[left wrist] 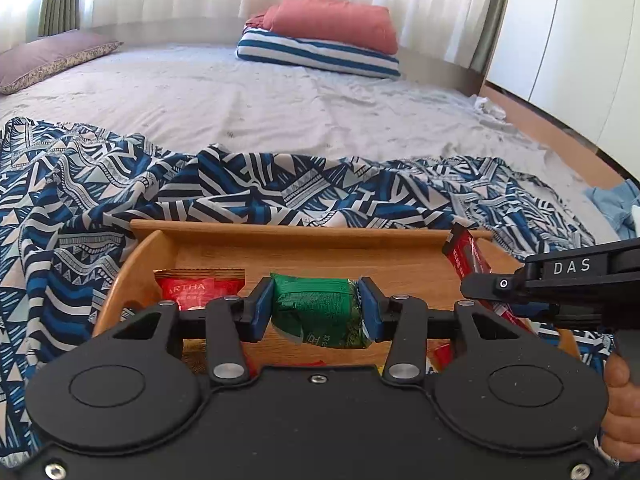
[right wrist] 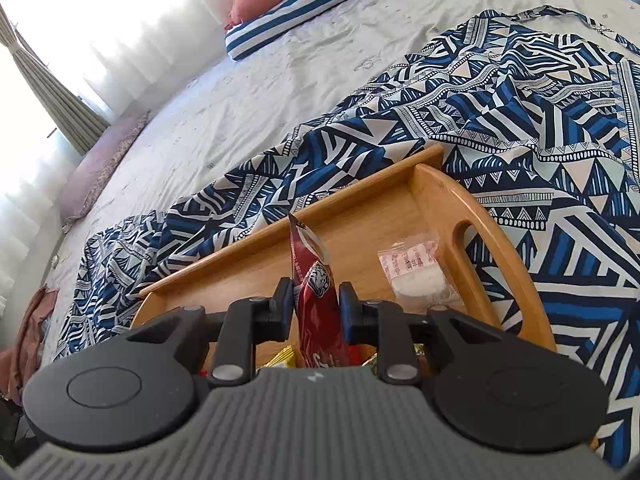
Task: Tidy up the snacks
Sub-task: 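Carry the green packet and red stick snack over the tray with both tools, then open the left tool to drop the green packet while the right tool releases the red stick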
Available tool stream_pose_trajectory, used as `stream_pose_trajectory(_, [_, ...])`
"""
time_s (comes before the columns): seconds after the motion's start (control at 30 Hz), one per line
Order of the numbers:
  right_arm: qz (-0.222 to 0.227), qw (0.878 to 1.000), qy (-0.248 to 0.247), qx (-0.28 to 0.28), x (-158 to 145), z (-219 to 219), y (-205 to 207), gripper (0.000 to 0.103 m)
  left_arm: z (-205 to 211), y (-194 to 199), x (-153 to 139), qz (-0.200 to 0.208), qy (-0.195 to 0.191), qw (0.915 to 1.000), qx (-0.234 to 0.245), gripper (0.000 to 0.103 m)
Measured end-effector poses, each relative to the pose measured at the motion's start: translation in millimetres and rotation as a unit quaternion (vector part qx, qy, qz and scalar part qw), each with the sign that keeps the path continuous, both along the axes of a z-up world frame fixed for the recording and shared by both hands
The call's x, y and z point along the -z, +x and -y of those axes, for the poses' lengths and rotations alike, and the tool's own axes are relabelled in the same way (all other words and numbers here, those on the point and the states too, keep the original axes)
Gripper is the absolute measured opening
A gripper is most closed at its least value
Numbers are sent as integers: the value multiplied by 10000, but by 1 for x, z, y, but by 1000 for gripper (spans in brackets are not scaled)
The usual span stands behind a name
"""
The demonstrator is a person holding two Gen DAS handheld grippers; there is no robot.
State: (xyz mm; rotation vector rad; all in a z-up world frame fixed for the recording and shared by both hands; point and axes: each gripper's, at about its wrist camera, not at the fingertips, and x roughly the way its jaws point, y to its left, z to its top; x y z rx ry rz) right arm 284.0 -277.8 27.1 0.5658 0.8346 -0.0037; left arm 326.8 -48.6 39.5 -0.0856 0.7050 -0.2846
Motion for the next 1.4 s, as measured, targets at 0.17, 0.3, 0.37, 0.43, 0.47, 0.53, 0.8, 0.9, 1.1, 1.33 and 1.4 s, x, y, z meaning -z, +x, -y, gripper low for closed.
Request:
stream_pose_trajectory(0.17, [-38, 9999, -40, 151, 15, -1, 10, 28, 6, 7, 12, -66, 37, 10000, -19, 43])
stream_pose_trajectory(0.3, [2, 9997, -204, 105, 20, -6, 14, 29, 10, 9, 18, -76, 150, 9999, 11, 43])
stream_pose_trajectory(0.37, [41, 9995, -304, 49, 20, -9, 14, 29, 10, 10, 21, -98, 170, 9998, -15, 43])
stream_pose_trajectory(0.43, [55, 9992, -386, 19, 19, -10, 15, 29, 9, 11, 23, -138, 151, 9998, -55, 43])
stream_pose_trajectory(0.47, [56, 9992, -402, 7, 19, -11, 16, 29, 9, 11, 23, -140, 159, 9998, -66, 43])
stream_pose_trajectory(0.53, [67, 9990, -447, -33, 18, -11, 16, 29, 9, 12, 24, -123, 204, 9997, -60, 44])
stream_pose_trajectory(0.8, [48, 9985, -532, -80, 17, -13, 17, 31, 14, 11, 25, -111, 334, 9994, -41, 48])
stream_pose_trajectory(0.9, [42, 9984, -549, -118, 16, -14, 16, 34, 13, 11, 24, -108, 293, 9995, -45, 58])
stream_pose_trajectory(1.1, [7, 9967, -760, -283, 10, -19, 12, 38, 7, 4, 11, 17, 205, 9998, -74, 83])
stream_pose_trajectory(1.33, [197, 9944, -943, -424, -14, -24, -4, 49, -4, -14, -10, 90, 192, 9997, -101, 93])
stream_pose_trajectory(1.4, [275, 9931, -1042, -466, -22, -27, -12, 55, -9, -23, -16, 107, 163, 9997, -122, 97])
